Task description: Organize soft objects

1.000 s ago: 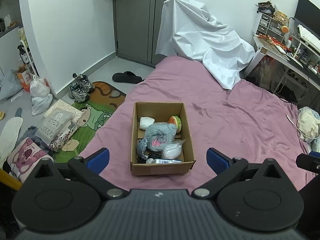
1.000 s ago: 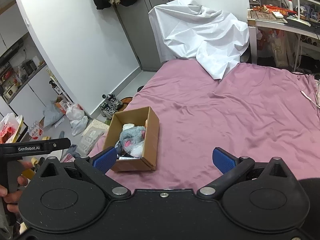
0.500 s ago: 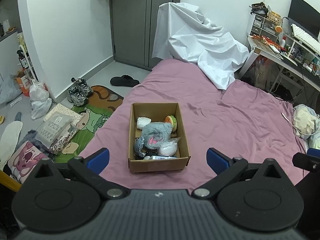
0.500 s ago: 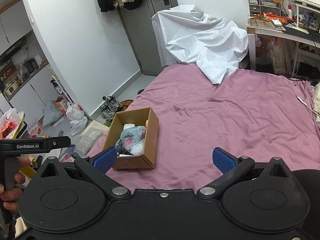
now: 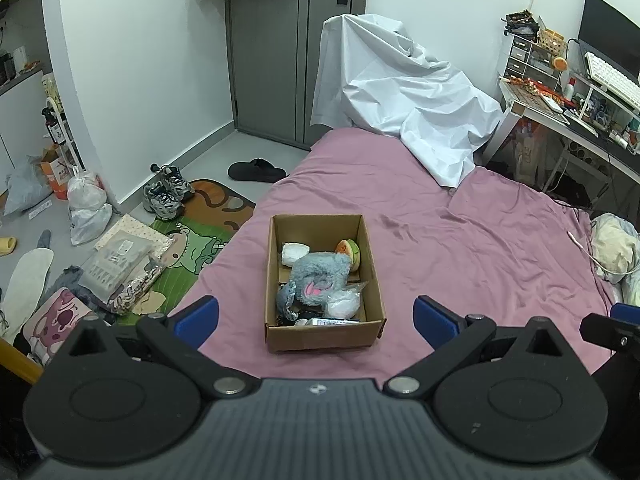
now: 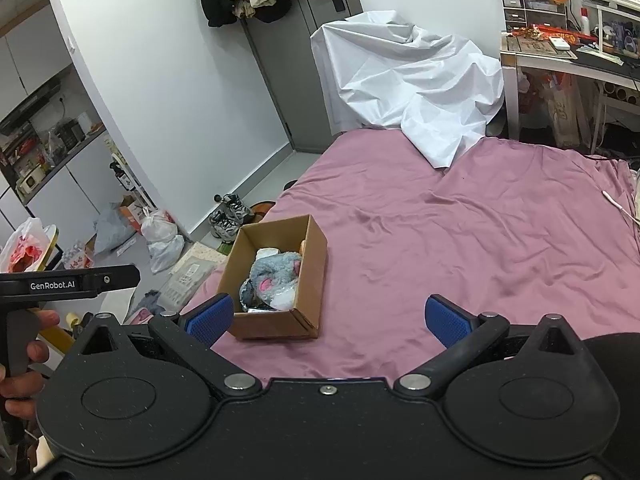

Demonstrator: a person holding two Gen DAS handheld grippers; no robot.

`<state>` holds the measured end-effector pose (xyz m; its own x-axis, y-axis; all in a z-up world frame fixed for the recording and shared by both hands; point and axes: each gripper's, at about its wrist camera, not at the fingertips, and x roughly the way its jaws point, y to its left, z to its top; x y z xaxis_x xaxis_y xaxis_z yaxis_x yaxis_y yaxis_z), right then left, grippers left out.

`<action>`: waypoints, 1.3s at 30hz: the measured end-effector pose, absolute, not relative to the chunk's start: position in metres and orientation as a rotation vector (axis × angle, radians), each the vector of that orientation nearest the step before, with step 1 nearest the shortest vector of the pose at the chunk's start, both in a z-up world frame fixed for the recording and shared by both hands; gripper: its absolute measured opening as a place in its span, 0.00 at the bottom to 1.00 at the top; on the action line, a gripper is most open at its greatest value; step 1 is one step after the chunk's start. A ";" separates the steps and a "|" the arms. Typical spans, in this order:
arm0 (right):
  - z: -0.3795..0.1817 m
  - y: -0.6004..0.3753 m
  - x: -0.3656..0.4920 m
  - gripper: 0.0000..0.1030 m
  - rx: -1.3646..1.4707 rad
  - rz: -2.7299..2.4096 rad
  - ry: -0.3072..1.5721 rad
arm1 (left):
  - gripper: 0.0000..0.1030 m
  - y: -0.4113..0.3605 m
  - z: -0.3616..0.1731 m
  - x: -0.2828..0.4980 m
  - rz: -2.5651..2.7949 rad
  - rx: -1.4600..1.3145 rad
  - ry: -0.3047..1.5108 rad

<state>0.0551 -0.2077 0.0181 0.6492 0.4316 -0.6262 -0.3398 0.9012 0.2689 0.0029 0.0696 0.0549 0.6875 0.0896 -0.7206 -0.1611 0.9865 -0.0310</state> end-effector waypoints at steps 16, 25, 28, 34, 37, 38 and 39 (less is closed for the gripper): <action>0.019 -0.210 0.055 1.00 0.137 0.439 0.748 | 0.99 0.071 0.058 0.002 0.148 -0.106 0.797; 0.017 -0.212 0.055 1.00 0.145 0.436 0.752 | 0.99 0.071 0.058 0.003 0.148 -0.110 0.798; 0.016 -0.213 0.055 1.00 0.144 0.439 0.757 | 0.99 0.071 0.058 0.003 0.146 -0.110 0.795; 0.016 -0.213 0.056 1.00 0.146 0.439 0.759 | 0.99 0.070 0.058 0.003 0.147 -0.111 0.795; 0.016 -0.213 0.057 1.00 0.143 0.437 0.759 | 0.99 0.069 0.058 0.003 0.145 -0.110 0.797; 0.016 -0.214 0.056 1.00 0.145 0.437 0.759 | 0.99 0.069 0.058 0.003 0.146 -0.109 0.798; 0.016 -0.214 0.056 1.00 0.147 0.439 0.759 | 0.99 0.069 0.058 0.003 0.146 -0.109 0.797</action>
<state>0.0564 -0.2140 0.0160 0.6404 0.4356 -0.6325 -0.3315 0.8997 0.2840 0.0033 0.0687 0.0577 0.6895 0.0888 -0.7188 -0.1712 0.9843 -0.0427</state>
